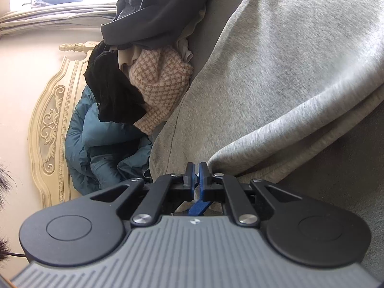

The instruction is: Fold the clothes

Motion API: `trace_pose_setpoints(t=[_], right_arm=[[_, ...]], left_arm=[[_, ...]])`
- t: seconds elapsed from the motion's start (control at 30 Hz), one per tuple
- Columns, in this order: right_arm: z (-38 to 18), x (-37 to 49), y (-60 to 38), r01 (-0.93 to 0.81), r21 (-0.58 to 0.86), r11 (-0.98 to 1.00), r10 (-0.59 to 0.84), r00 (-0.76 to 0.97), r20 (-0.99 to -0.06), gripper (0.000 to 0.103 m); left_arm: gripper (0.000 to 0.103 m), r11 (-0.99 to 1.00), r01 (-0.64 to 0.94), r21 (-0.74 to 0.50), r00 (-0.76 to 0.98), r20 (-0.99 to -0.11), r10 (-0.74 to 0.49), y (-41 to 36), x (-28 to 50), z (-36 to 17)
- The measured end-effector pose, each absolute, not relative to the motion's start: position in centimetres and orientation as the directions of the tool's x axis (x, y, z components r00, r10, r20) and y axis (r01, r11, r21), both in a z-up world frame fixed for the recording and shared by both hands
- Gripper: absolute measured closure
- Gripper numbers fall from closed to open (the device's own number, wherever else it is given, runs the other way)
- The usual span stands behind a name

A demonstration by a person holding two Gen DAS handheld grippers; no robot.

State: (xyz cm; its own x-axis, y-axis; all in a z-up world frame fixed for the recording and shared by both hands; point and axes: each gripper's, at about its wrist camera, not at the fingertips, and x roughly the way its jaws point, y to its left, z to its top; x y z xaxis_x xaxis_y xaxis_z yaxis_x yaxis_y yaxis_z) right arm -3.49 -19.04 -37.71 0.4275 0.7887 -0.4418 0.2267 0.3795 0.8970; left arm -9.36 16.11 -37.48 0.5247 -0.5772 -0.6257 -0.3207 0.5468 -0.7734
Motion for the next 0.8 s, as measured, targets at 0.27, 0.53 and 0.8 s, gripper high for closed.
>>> trace_pose_setpoints(t=[0.27, 0.53, 0.8], right_arm=[[-35.4, -0.8, -16.9, 0.117, 0.833, 0.541, 0.773, 0.321, -0.547, 0.095], [-31.4, 2.4, -10.4, -0.548, 0.444, 0.709, 0.616, 0.173, -0.769, 0.072], [-34.3, 3.4, -5.9, -0.82, 0.345, 0.456, 0.521, -0.069, -0.851, 0.072]], left_arm=[[0.056, 0.452, -0.389, -0.803, 0.543, -0.596, -0.592, 17.3, -9.8, -38.8], [0.056, 0.369, -0.424, -0.827, 0.57, -0.56, -0.601, 18.2, -10.2, -40.1], [0.056, 0.334, -0.44, -0.834, 0.579, -0.548, -0.604, 18.9, -10.3, -41.0]])
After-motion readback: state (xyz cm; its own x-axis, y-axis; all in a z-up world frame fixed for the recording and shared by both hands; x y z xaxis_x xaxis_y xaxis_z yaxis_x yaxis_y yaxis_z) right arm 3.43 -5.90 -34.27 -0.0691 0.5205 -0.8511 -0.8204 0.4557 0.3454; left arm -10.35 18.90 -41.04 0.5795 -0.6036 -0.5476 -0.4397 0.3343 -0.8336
